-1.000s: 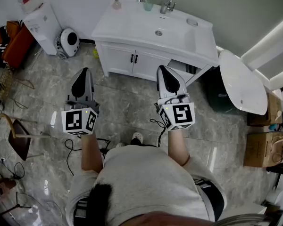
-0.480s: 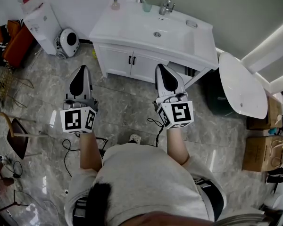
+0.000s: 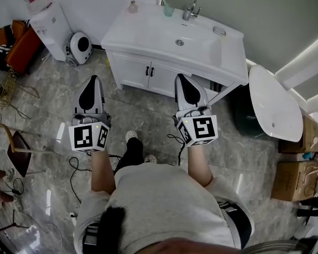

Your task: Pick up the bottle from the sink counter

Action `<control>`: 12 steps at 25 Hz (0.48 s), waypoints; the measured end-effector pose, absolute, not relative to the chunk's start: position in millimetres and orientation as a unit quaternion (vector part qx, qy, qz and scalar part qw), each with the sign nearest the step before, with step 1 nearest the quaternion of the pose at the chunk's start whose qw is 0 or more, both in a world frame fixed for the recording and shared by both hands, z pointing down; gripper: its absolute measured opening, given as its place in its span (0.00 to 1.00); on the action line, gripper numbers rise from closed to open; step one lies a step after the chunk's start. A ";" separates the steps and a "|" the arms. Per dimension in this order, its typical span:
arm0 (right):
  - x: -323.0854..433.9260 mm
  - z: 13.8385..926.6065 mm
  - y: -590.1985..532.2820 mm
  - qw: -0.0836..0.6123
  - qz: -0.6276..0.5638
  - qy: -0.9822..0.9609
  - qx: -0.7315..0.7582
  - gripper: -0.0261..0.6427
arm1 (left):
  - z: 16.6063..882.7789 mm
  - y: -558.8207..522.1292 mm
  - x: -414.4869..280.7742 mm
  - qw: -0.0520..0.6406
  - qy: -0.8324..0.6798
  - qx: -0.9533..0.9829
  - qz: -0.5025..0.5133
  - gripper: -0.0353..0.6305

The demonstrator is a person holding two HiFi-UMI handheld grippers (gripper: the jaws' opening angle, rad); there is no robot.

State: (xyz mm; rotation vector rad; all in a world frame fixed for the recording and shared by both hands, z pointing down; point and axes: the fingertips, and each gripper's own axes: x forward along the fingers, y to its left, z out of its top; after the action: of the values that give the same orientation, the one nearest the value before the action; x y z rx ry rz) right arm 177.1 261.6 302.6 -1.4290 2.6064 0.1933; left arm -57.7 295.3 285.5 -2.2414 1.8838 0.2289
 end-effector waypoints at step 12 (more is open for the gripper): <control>153.6 296.4 160.8 0.086 0.065 0.866 -0.487 0.06 | 277.8 197.2 -82.6 0.110 0.627 -0.768 0.066 0.06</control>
State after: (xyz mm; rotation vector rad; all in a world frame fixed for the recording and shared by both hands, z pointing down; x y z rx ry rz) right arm 153.6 160.8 296.4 -1.4526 2.5824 0.1952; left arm -82.6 197.2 277.8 -2.2589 1.8434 0.1950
